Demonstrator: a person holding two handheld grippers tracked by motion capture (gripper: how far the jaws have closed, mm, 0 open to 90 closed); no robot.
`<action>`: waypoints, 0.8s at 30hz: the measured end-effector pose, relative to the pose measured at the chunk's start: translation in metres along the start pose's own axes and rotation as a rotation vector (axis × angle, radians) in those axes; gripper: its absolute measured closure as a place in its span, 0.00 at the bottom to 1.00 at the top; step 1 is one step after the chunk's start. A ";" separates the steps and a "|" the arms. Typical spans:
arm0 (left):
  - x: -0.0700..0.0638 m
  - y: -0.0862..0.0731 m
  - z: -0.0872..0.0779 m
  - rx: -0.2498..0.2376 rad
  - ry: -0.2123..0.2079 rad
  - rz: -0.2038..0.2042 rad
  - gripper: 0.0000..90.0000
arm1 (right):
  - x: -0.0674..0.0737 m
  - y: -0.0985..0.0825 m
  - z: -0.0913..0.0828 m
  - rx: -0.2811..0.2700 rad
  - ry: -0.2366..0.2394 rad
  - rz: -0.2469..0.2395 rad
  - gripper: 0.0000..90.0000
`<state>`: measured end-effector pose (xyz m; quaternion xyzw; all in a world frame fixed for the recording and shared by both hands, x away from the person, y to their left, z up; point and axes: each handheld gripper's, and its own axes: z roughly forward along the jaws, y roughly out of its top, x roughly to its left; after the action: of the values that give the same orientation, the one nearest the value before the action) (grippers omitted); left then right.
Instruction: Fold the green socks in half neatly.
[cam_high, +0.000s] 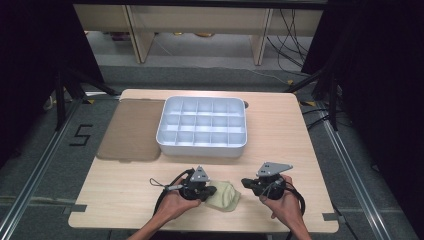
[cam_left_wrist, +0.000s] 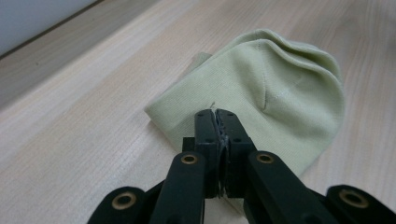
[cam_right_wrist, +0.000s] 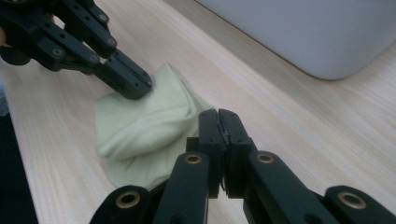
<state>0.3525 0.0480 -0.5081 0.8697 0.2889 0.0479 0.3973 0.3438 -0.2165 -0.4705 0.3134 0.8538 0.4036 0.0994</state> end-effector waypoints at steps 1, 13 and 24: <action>-0.002 0.000 0.000 0.002 0.008 -0.010 0.97 | 0.005 0.001 -0.002 -0.001 -0.002 0.016 0.99; -0.007 -0.006 -0.003 0.009 0.016 -0.027 0.98 | 0.035 0.007 0.009 -0.012 0.109 -0.025 0.99; -0.007 -0.007 -0.003 0.000 0.015 -0.032 0.98 | 0.036 -0.010 0.027 0.134 0.044 -0.045 1.00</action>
<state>0.3429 0.0499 -0.5102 0.8646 0.3057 0.0481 0.3958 0.3223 -0.1824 -0.4929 0.2912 0.8876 0.3502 0.0683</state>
